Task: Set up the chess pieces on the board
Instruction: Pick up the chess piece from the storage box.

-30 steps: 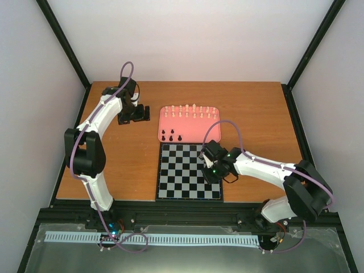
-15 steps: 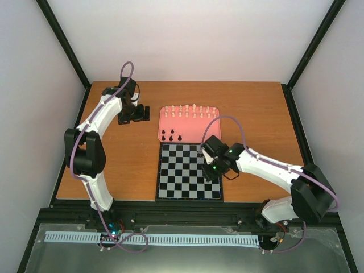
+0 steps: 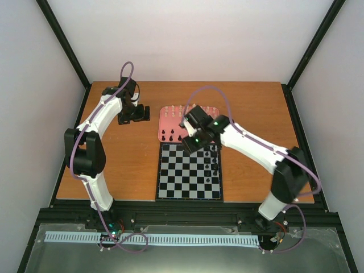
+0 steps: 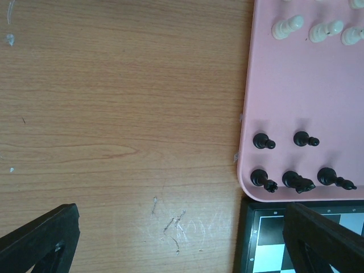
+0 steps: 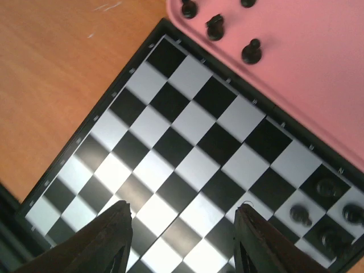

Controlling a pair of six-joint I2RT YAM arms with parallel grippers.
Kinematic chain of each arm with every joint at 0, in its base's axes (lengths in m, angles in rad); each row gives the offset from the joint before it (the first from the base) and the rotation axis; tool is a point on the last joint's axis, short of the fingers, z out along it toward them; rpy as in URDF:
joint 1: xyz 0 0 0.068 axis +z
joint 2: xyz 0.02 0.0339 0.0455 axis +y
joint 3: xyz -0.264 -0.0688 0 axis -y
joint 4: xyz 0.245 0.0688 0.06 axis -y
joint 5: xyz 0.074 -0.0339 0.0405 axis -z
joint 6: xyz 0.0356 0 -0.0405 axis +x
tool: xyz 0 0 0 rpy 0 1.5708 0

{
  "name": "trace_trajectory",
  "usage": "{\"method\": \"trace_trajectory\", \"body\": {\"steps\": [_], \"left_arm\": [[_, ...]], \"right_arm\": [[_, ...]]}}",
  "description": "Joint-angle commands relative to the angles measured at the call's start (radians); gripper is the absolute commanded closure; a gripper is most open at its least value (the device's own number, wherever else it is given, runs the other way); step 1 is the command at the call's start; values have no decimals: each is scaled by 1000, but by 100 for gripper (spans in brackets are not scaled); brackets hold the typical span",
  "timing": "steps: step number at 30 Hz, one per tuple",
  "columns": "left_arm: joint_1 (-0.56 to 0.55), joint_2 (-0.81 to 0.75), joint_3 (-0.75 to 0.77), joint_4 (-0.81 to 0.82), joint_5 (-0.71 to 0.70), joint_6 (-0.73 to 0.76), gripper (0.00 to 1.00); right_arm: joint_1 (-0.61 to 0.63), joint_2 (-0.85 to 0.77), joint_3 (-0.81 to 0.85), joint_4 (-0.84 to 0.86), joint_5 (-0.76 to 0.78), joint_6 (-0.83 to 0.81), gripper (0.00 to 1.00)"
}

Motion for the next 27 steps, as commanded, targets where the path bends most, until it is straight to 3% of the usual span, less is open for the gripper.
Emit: {"method": "trace_trajectory", "body": {"steps": [1, 10, 27], "left_arm": [[1, -39, 28, -5, 3, -10, 0], [0, -35, 23, -1, 5, -9, 0], [0, -21, 17, 5, 2, -9, 0]], "right_arm": [[-66, 176, 143, 39, 15, -25, 51], [-118, 558, 518, -36, -11, -77, 52], [-118, 696, 590, -64, -40, -92, 57]]}}
